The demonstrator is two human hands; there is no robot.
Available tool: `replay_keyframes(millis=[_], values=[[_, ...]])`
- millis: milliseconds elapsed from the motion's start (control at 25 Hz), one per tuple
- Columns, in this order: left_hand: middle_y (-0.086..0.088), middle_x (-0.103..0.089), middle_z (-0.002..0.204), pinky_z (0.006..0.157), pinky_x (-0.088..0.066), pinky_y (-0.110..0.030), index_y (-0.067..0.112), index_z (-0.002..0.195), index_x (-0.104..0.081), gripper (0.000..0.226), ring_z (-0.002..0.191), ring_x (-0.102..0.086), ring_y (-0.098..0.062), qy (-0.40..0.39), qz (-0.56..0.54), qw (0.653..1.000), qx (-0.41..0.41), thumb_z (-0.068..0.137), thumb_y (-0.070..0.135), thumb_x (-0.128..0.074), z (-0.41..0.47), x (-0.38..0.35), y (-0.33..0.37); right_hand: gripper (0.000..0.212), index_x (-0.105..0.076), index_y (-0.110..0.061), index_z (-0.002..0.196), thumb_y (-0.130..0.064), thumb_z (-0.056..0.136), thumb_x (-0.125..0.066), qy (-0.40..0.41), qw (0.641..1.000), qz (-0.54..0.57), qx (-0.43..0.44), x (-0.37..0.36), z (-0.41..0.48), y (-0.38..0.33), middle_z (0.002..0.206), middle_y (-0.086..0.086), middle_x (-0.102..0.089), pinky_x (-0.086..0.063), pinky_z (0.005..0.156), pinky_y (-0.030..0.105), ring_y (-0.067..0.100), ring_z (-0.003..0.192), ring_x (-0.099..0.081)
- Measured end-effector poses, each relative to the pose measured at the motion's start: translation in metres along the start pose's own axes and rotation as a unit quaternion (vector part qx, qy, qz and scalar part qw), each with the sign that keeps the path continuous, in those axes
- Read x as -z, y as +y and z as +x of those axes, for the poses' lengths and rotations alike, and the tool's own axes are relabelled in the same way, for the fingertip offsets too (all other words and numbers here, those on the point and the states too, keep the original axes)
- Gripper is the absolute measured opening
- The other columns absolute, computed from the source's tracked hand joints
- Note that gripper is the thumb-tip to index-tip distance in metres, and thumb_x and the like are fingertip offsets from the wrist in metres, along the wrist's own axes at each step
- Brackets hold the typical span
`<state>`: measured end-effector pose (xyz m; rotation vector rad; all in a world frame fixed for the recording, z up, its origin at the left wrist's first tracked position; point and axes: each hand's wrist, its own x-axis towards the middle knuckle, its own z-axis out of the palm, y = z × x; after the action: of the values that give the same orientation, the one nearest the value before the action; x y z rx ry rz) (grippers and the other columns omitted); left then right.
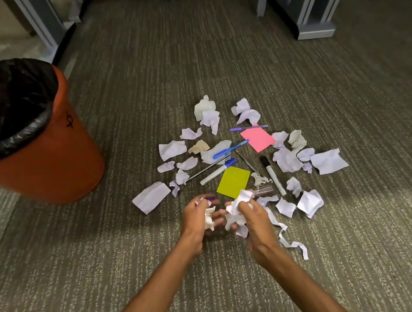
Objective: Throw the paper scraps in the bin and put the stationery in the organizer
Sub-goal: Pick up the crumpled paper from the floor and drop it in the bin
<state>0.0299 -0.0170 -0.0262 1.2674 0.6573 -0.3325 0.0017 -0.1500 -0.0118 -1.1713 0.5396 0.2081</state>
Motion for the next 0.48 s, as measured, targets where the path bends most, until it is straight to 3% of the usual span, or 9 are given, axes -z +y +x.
replay_keyframes(millis=[160,320,480], values=[[-0.008,-0.078,0.091,0.059,-0.058,-0.035,0.011,0.104,-0.067,0.019,0.066,-0.07,-0.023,-0.015,-0.085,0.996,-0.012,0.089,0.008,-0.056,-0.01,0.007,0.04,0.018,-0.057,-0.01,0.101,0.002,0.09,-0.048,-0.052,0.995,0.083,0.01,-0.033,-0.005,-0.02,0.09,0.022,-0.065,-0.046,0.055,0.032,0.031,0.071,-0.059],[-0.001,-0.076,0.087,0.054,-0.054,-0.028,0.025,0.085,-0.072,0.021,0.063,-0.068,-0.013,0.025,0.004,0.994,-0.107,0.088,0.014,-0.055,-0.025,0.033,0.092,0.028,-0.065,-0.012,0.099,0.003,0.088,-0.044,-0.079,0.994,0.068,0.034,-0.078,-0.009,-0.053,0.088,0.016,-0.064,-0.05,0.056,0.033,0.023,0.067,-0.062],[0.005,-0.067,0.073,0.057,-0.047,-0.03,0.028,0.067,-0.068,0.023,0.072,-0.06,-0.016,0.098,0.03,0.973,-0.207,0.082,0.016,-0.055,-0.048,0.07,0.171,0.023,-0.062,-0.009,0.094,0.003,0.089,-0.043,-0.142,0.986,0.061,0.068,-0.149,-0.02,-0.096,0.08,0.012,-0.063,-0.052,0.056,0.032,0.023,0.069,-0.065]])
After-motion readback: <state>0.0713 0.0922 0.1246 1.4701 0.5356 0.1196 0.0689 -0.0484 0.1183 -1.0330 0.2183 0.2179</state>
